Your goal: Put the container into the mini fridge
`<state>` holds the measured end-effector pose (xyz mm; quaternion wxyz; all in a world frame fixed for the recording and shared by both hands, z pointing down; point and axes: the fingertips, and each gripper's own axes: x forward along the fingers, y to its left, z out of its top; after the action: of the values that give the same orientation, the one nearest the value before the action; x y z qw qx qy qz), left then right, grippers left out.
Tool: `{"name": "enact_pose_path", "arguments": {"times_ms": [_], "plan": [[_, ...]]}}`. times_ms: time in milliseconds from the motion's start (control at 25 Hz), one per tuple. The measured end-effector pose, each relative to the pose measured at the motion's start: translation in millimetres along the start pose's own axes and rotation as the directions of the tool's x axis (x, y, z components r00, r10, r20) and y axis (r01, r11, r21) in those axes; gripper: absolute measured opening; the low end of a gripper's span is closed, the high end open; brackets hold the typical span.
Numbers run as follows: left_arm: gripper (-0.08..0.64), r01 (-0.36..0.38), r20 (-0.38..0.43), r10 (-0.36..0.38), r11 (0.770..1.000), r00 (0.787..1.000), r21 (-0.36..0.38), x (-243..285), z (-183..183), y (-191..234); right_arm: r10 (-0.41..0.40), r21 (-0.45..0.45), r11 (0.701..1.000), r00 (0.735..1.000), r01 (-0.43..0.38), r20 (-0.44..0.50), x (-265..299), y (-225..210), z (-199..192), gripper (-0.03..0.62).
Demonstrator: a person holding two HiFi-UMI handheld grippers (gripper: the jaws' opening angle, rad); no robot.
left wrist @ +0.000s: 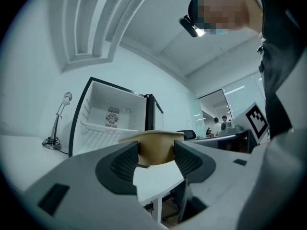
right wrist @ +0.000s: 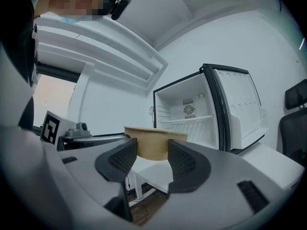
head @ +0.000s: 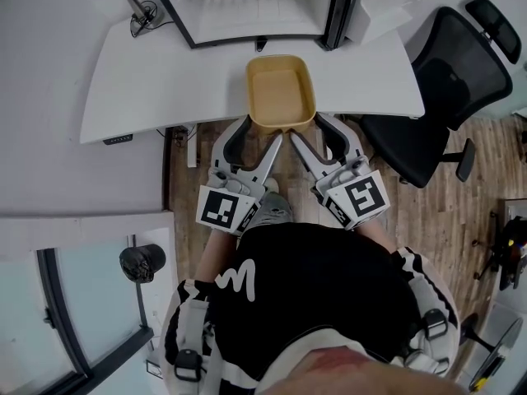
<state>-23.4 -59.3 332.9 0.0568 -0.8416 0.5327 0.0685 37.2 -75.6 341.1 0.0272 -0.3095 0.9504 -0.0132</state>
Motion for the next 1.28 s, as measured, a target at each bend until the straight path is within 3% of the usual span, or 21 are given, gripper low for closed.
{"name": "enact_pose_path", "arguments": {"times_ms": [960,1280], "plan": [[0.238,0.055,0.002,-0.055,0.998,0.998,-0.006,65,6,92,-0.056,0.005,0.998,0.998,0.056,-0.028,99,-42,13,0.209],[0.238,0.071,0.021,-0.071,0.997,0.997,-0.002,81,15,111,-0.064,-0.029,0.998,0.998,0.064,0.011,121,-51,27,0.209]]}}
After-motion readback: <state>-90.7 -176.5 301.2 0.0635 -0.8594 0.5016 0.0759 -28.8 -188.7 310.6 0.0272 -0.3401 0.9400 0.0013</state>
